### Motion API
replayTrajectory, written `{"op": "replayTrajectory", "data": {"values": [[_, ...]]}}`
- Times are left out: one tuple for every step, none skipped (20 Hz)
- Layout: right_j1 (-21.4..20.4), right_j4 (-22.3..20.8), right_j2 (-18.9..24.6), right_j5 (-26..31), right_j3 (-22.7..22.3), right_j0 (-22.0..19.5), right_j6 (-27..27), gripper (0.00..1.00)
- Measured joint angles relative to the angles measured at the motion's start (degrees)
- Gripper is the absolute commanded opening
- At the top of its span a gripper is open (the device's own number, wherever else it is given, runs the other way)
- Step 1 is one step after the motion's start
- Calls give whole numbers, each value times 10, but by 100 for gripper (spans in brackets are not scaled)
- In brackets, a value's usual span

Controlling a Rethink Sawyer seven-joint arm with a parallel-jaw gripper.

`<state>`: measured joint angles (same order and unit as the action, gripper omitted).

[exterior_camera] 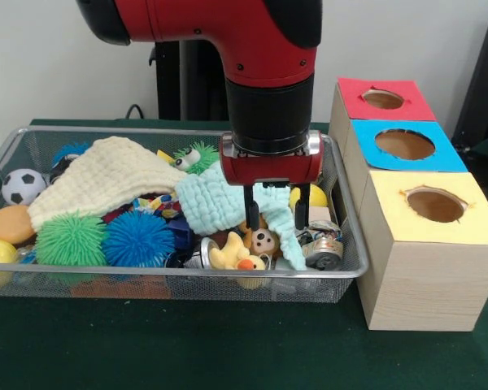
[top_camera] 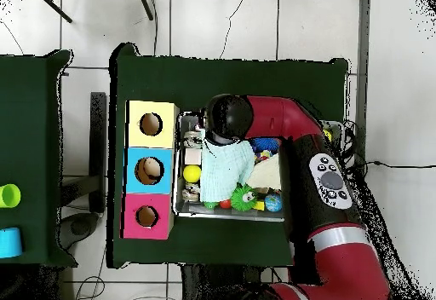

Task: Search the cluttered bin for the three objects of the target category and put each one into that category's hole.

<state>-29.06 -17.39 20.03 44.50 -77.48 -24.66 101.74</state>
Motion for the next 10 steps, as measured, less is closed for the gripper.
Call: {"op": "replayTrajectory", "data": {"values": [[1,0,0,0,3,0,0,100],[2,0,0,0,5,0,0,100],[4,0,0,0,9,0,0,100],[5,0,0,0,12,-1,0,100],[6,0,0,0,14,-2,0,100],[7,0,0,0,16,-2,0,100],[8,0,0,0,17,-3,0,100],[8,0,0,0,18,-4,0,100],[9,0,0,0,19,-5,0,100],[11,0,0,0,20,-7,0,100]]}}
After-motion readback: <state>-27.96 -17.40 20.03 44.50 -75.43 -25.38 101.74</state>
